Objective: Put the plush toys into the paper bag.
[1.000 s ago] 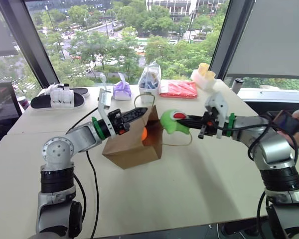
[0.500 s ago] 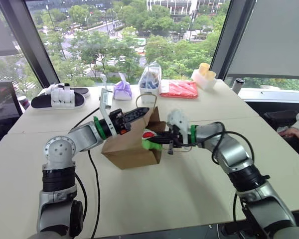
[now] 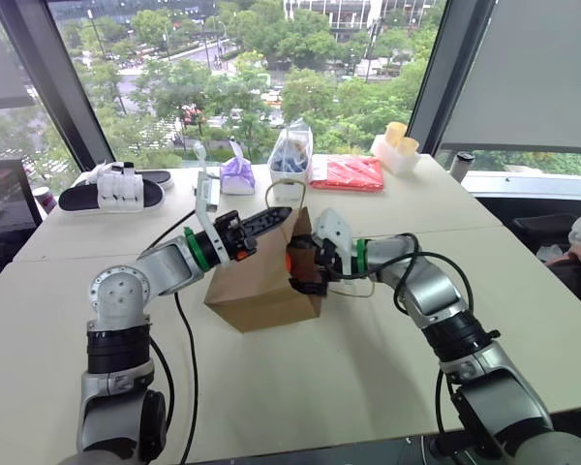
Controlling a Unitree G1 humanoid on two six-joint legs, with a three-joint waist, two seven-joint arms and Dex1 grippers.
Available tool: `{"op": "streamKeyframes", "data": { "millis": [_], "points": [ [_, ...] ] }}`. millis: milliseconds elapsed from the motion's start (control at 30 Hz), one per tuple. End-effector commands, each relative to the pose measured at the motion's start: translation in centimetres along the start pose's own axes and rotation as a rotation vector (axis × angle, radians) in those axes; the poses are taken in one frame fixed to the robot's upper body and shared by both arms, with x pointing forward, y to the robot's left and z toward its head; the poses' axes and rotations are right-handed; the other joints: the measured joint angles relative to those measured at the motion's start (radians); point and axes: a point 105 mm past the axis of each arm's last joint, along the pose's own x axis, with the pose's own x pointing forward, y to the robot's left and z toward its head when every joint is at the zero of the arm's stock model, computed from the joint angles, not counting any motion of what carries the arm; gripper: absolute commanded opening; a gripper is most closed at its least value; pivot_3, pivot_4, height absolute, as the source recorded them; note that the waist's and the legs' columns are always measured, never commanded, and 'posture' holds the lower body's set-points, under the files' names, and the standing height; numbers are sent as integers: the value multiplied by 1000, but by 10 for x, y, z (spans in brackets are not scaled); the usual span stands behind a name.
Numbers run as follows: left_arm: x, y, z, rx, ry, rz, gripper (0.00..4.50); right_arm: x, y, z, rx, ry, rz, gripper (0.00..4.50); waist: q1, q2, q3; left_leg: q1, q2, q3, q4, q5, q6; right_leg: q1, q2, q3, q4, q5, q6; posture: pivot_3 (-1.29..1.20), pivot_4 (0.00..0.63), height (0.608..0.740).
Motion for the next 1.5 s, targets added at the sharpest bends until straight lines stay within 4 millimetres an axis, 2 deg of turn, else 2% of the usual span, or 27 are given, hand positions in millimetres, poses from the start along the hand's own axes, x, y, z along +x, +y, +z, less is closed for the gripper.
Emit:
{"op": "streamKeyframes", "data": {
  "millis": [33, 233, 367, 400, 500, 733, 967, 1033, 1067, 1300, 1433, 1500],
  "points": [
    [-2, -11, 16, 36, -53, -40, 0, -15, -13, 20, -53, -48, -64, 4421, 0, 0, 0, 0, 0, 0, 0, 0, 0, 0, 0, 0, 0, 0, 0, 0, 150, 740],
    [-6, -11, 14, 38, -47, -33, 0, -70, -38, 32, 29, -118, -232, 4421, 7, 0, 0, -1, -1, -2, 1, 0, 0, 1, -1, -1, 0, 0, 0, 0, 150, 740],
    [-6, -11, 11, 43, -40, -30, 0, -111, -58, 35, 220, -242, -417, 4421, 3, 0, 0, -1, 0, -2, 0, 0, 0, 1, 0, -1, -1, 0, 0, 0, 150, 740],
    [-6, -11, 11, 42, -41, -29, 0, -117, -61, 32, 262, -257, -459, 4421, 2, 0, 0, -1, 0, -1, 0, 0, 0, 1, 0, -1, 0, 0, 0, 0, 150, 740],
    [-4, -11, 9, 40, -37, -33, 0, -133, -61, -3, 455, -238, -633, 4421, 4, -1, -1, 0, 0, -1, -1, 0, 0, 1, 0, 0, 0, 0, 0, 0, 150, 740],
    [-1, -12, 5, 34, -15, -43, 0, -127, -34, -58, 695, -158, -779, 4421, 3, -1, -1, -1, 0, 0, -1, 0, 0, 0, 0, 0, 0, 0, 0, 0, 150, 740],
    [-1, -11, 5, 33, -9, -42, 0, -103, -13, -62, 922, -249, -693, 4421, 2, -1, -1, 0, 0, 0, -1, 0, 0, 0, 0, 0, 0, 0, 0, 0, 150, 740],
    [0, -11, 6, 33, -11, -42, 0, -98, -13, -69, 986, -252, -714, 3905, 2, -1, -1, 0, 0, 0, 0, 0, 0, 0, 0, 1, 0, 0, 0, 0, 150, 740],
    [0, -11, 5, 34, -11, -41, 0, -95, -12, -67, 990, -266, -695, 3628, 2, -1, -1, 0, 0, 0, 0, 0, 0, 0, 0, 0, 0, 0, 0, 0, 150, 740],
    [-1, -12, 5, 36, -14, -40, 0, -90, -8, -53, 1002, -323, -633, 34, 2, -1, -1, 0, 0, 0, 0, 0, 0, 0, 0, 1, 0, 0, 0, 0, 150, 740],
    [0, -15, 3, 54, 12, -59, 0, -96, -11, -38, 971, -399, -618, 34, 2, -1, -1, 0, 0, 0, -1, 0, 0, 0, 0, 1, 0, 0, 0, 0, 150, 740],
    [4, -18, 4, 86, 20, -76, 0, -103, -15, -17, 914, -493, -593, 34, 2, -1, -1, 0, 0, 0, -1, 0, 0, 0, 1, 1, 0, 0, 0, 0, 150, 740]
  ]
}}
